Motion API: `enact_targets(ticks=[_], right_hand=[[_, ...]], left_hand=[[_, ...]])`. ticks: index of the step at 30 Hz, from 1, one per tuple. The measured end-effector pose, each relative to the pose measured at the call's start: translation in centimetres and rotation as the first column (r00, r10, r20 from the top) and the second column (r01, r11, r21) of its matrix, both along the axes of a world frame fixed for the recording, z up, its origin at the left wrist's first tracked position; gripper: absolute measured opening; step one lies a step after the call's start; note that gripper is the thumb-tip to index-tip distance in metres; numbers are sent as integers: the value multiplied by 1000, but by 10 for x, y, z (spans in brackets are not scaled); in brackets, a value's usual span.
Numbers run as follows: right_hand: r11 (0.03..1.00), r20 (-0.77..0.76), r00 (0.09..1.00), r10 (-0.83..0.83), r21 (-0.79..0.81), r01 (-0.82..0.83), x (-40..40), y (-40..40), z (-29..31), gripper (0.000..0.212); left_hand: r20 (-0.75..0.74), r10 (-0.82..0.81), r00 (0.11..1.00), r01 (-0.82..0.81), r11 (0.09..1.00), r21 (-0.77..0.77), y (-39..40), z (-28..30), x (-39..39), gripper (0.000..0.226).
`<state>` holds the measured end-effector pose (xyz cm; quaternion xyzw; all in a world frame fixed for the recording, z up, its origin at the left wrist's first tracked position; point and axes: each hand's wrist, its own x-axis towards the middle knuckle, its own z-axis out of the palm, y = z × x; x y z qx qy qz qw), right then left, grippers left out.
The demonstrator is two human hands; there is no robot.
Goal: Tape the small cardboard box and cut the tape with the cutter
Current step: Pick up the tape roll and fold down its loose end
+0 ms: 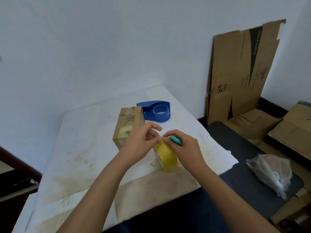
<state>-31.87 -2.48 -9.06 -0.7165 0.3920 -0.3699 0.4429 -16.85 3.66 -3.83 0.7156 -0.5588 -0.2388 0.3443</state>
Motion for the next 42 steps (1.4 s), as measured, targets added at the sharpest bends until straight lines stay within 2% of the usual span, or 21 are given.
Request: enact_targets(ticks=[2, 6, 9, 15, 19, 27, 36, 42], right_hand=[[999, -3, 999, -34, 14, 34, 1, 1, 0, 10], [999, -20, 999, -43, 15, 43, 3, 4, 0, 11], [999, -3, 999, -34, 41, 34, 4, 4, -2, 12], [987, 45, 999, 16, 158, -23, 2, 4, -3, 20], [990, 21, 1000, 3, 142, -6, 3, 3, -4, 23], [993, 20, 999, -30, 111, 28, 5, 5, -5, 24], [995, -29, 999, -30, 99, 33, 11, 5, -5, 26], [997, -45, 999, -9, 71, 12, 9, 1, -5, 19]], left_hand=[[-65, 38, 997, -37, 999, 11, 5, -5, 1, 22], [-57, 142, 988, -143, 990, -12, 9, -13, -3, 8], [-14, 168, 986, -168, 981, -99, 7, -16, -6, 4], [29, 131, 991, -121, 966, -228, 4, -26, -8, 5], [107, 141, 984, -108, 957, -270, 3, -29, -9, 7], [148, 117, 982, -69, 952, -298, 3, -32, -11, 7], [47, 66, 997, -50, 955, -292, 7, -31, -6, 6], [-72, 71, 995, -88, 959, -269, 7, -29, -7, 4]])
